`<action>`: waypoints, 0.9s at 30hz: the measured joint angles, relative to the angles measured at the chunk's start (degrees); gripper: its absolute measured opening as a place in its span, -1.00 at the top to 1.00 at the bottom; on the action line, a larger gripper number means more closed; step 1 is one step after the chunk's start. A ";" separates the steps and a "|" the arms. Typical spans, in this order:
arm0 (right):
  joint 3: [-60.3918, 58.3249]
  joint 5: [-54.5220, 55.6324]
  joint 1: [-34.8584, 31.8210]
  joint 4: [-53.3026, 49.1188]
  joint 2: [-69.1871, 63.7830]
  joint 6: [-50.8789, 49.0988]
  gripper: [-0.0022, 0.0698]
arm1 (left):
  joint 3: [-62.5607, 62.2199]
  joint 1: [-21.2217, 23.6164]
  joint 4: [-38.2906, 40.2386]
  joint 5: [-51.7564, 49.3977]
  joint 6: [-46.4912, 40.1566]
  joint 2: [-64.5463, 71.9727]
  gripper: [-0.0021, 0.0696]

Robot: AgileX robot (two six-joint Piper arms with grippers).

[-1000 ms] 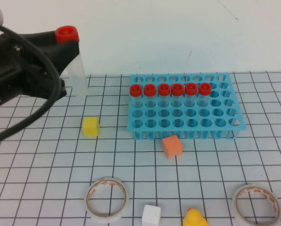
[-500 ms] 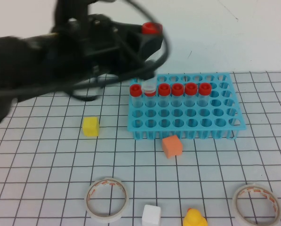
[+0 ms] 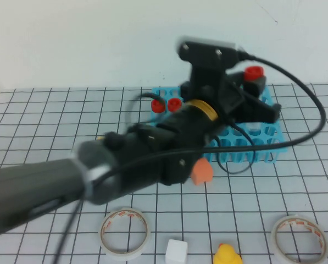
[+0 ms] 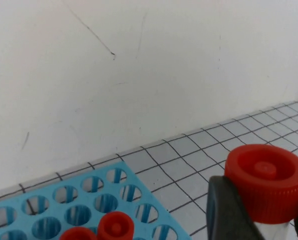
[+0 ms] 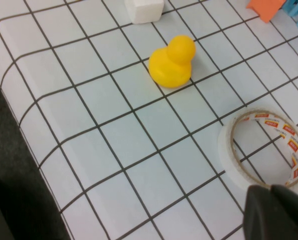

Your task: Place the test tubes

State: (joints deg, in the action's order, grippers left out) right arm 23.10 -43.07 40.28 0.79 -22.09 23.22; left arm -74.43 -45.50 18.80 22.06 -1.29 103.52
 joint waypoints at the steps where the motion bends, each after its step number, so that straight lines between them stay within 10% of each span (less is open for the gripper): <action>1: 0.00 0.00 0.00 0.00 0.00 0.00 0.94 | -0.81 0.00 -1.97 0.70 1.29 1.36 0.24; 27: 0.00 0.00 0.00 0.00 0.00 0.00 0.94 | -22.86 5.75 -12.96 3.04 4.47 25.09 0.25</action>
State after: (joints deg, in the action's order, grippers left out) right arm 23.10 -43.07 40.28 0.79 -22.09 23.22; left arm -97.30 -39.75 5.84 25.11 3.19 128.61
